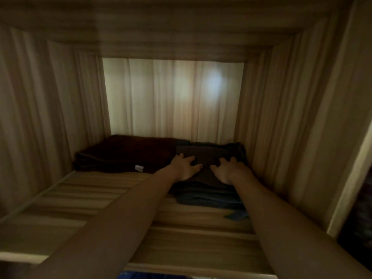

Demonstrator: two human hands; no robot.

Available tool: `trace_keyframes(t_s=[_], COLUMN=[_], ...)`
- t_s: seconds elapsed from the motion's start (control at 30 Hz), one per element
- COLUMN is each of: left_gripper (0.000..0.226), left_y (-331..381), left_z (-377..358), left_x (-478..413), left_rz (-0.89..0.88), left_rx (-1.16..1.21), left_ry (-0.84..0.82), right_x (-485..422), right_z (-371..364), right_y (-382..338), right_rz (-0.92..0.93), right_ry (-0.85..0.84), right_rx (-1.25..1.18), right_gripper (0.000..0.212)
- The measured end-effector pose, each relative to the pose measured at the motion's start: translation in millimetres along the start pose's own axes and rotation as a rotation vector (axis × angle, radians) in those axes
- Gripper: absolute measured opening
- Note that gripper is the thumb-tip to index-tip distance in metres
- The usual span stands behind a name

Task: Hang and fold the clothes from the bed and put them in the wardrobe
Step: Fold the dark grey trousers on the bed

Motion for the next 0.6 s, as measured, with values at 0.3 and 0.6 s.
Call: trace_keyframes(t_s=[0.3, 0.6], left_gripper=[0.056, 0.069], left_y=[-11.8, -55.8], left_z=[24.4, 70.7], left_x=[54.9, 115.1], left_rz=[-0.043, -0.031], left_rx=[0.043, -0.115], left_ry=[0.107, 0.028], right_x=[32.7, 117.5], right_z=[17.3, 41.2], right_y=[-9.7, -21.8], right_rz=[0.116, 0.205], right_ry=[0.064, 0.002], right_rx=[0.051, 0.029], right_gripper=[0.06, 0.07])
Point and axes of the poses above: each hand's wrist, its own x-axis away from the middle knuckle, its own z-axis out of the back of the hand, y = z × x, the point moved 3 cm from there along -x, towards the middle knuckle, and after that the axes turned 1 degree about -y, right-handed, at the moved point
